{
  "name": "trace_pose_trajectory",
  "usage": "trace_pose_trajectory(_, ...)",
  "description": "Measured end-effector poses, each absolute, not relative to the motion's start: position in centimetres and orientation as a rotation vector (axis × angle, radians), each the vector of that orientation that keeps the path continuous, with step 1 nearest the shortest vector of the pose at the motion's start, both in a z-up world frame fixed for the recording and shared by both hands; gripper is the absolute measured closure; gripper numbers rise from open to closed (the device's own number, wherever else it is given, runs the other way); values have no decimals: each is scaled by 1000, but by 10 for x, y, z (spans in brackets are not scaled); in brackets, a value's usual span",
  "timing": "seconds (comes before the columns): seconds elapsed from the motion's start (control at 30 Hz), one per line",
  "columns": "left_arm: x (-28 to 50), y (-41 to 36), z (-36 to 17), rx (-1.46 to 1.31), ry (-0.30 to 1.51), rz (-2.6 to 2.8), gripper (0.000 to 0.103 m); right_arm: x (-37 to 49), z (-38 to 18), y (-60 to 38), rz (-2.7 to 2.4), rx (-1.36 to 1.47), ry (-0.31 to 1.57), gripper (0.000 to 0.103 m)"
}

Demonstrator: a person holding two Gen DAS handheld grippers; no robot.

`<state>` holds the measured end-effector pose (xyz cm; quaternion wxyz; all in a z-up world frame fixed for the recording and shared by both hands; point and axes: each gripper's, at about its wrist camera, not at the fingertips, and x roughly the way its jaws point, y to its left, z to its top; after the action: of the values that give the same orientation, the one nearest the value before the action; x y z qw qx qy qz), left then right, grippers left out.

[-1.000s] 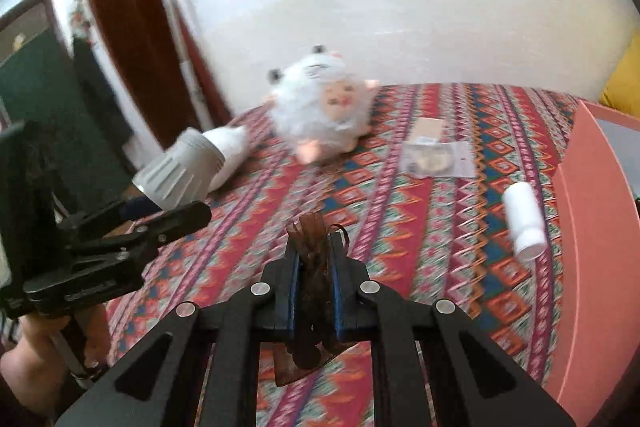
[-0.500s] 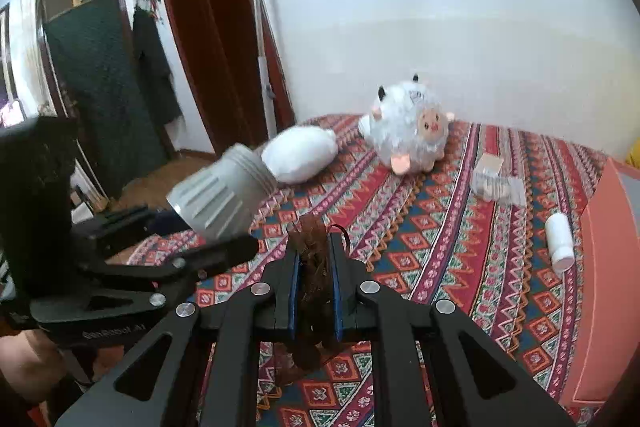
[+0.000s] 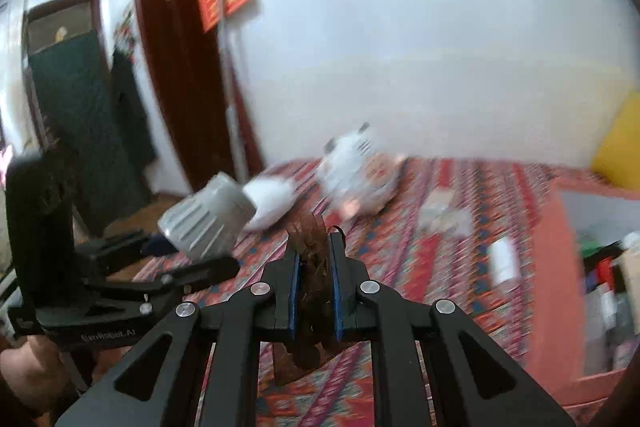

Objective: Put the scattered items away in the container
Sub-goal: 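Carry the grey cup and brown tassel into the pink box and release them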

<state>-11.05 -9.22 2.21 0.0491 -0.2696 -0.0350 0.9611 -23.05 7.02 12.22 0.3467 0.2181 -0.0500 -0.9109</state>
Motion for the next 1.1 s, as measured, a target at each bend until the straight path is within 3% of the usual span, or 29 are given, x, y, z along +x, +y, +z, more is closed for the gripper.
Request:
trace_pose_trajectory(0.23,-178,4,59,-751,4,2777,43,-250,182,223,-2715,352,-370,90)
trace_pose_trajectory(0.57,-305,164,47,-820,201,2555,42,-340,158,331,-2932,445,-455,88)
trace_pose_trajectory(0.6,-310,168,44,-823,213,2560,41,-353,153,336,-2941,463,-455,83)
trace_pose_trajectory(0.63,-312,168,42,-824,222,2572,33,-365,148,339,-2952,488,-474,66)
trace_pose_trajectory(0.67,-314,169,39,-825,231,2583,18,-377,142,342,-2961,510,-495,30)
trace_pose_trajectory(0.7,-317,170,37,-825,240,2594,13,-385,135,347,-2966,510,-534,14)
trace_pose_trajectory(0.73,-319,171,34,-826,249,2605,9,-392,130,351,-2954,514,-565,7)
trace_pose_trajectory(0.83,-326,174,27,-828,277,2639,6,-409,123,356,-2907,533,-622,8)
trace_pose_trajectory(1.1,-322,169,17,-809,321,2717,6,-407,147,330,-2885,461,-527,8)
